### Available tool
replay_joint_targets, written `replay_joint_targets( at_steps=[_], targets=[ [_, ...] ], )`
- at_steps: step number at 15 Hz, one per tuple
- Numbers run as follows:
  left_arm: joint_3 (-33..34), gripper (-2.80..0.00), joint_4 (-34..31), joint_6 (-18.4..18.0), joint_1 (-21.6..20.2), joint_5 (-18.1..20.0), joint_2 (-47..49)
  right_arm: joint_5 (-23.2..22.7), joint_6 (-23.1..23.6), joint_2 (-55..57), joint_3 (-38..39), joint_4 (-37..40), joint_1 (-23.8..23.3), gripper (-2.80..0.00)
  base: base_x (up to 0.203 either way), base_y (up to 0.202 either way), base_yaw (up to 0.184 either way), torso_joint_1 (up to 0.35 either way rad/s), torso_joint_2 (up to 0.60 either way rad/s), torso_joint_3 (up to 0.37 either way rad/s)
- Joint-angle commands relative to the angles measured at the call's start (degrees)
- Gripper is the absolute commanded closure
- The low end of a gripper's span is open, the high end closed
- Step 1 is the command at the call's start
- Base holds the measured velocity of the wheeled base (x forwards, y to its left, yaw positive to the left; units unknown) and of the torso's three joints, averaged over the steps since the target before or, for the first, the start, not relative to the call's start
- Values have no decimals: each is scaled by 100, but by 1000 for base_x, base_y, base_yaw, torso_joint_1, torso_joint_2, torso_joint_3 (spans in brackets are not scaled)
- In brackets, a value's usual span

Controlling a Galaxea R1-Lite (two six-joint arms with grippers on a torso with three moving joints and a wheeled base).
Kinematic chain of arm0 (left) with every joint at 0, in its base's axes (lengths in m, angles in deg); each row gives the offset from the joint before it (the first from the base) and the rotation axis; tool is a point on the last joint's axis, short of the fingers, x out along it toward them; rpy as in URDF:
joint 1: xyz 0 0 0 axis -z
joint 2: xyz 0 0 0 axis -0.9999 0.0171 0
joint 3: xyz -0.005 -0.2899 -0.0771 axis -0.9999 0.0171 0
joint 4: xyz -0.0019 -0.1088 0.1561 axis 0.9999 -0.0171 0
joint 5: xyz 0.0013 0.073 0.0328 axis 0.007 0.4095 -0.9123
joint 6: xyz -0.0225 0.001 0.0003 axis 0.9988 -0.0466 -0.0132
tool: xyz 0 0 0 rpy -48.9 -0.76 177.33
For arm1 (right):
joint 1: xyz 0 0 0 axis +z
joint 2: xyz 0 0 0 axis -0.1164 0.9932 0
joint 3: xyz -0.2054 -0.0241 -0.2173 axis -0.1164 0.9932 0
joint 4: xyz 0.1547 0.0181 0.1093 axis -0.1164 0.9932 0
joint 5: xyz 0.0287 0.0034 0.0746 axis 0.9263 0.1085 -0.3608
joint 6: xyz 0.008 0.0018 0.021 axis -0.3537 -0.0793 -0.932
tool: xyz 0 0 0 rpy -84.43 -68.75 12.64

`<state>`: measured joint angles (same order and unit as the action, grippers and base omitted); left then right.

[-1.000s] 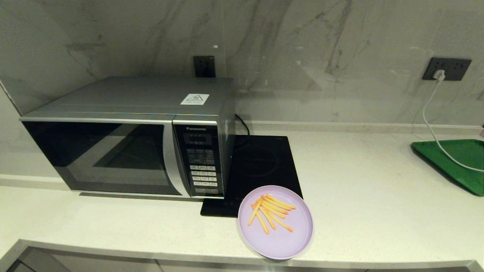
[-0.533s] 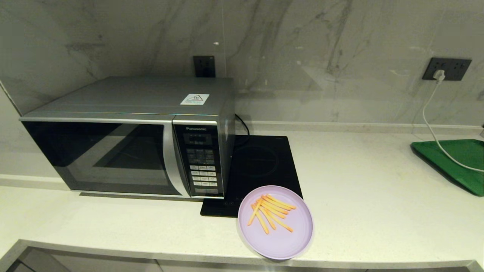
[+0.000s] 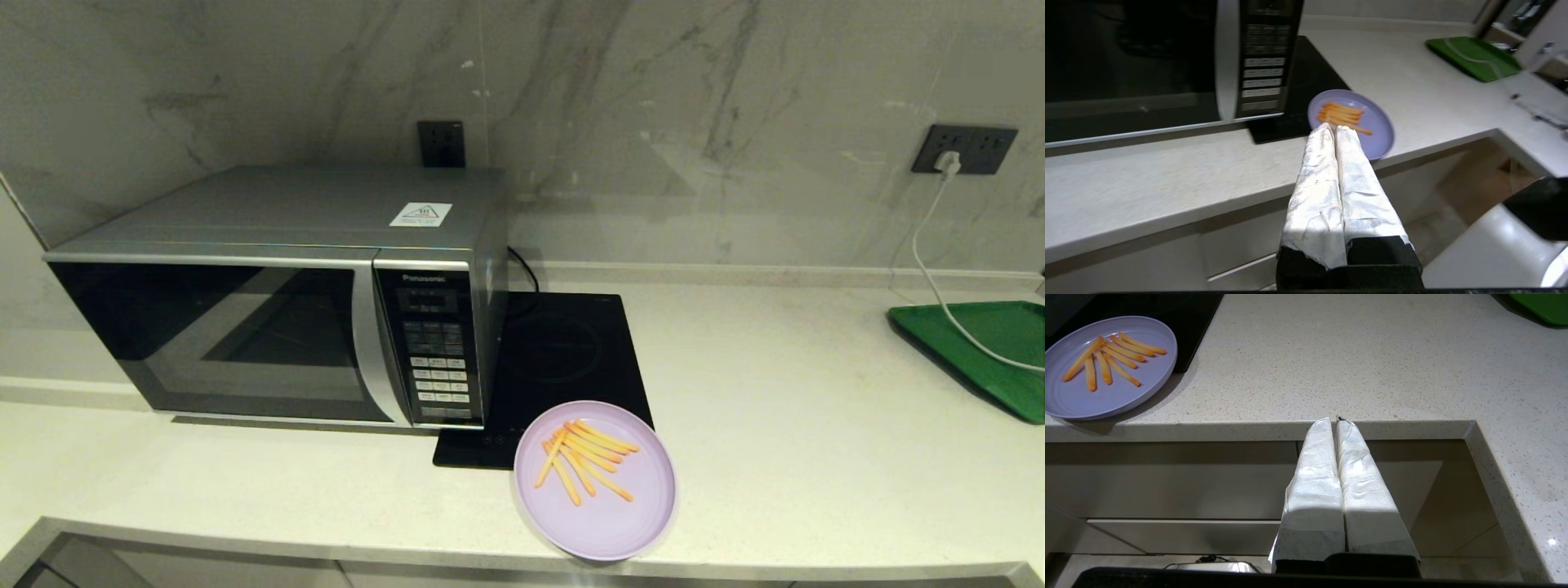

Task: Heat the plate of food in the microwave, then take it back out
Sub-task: Open the microwave oven

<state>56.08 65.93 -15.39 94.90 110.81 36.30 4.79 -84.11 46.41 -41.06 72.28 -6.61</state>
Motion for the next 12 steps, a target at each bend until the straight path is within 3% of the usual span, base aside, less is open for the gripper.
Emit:
replay_joint_targets(
  at_steps=[1, 3, 5, 6, 8, 9, 10, 12],
  targets=[
    [3, -280, 851, 285, 425, 102, 1635, 0, -4, 0, 0, 10, 1, 0, 0, 0, 0, 0, 0, 0],
    [169, -280, 1810, 427, 655, 227, 2686, 0, -4, 0, 0, 10, 1, 0, 0, 0, 0, 0, 0, 0],
    [267, -280, 2696, 606, 629, 773, 3687, 0, -4, 0, 3, 10, 1, 0, 0, 0, 0, 0, 0, 0],
    [292, -280, 3154, 677, 422, 1436, 4144, 0, -4, 0, 6, 10, 1, 0, 0, 0, 0, 0, 0, 0],
    [310, -280, 3884, 739, -442, 3540, 4840, 0, -4, 0, 0, 10, 9, 0, 0, 0, 0, 0, 0, 0],
    [296, -280, 4212, 728, -875, 4362, 5340, 0, -4, 0, 0, 10, 1, 0, 0, 0, 0, 0, 0, 0],
    [287, -280, 4560, 667, -1198, 4964, 5892, 0, -4, 0, 2, 10, 1, 0, 0, 0, 0, 0, 0, 0],
    [295, -280, 5358, 296, -1585, 5745, 7047, 0, -4, 0, 0, 10, 1, 0, 0, 0, 0, 0, 0, 0]
  ],
)
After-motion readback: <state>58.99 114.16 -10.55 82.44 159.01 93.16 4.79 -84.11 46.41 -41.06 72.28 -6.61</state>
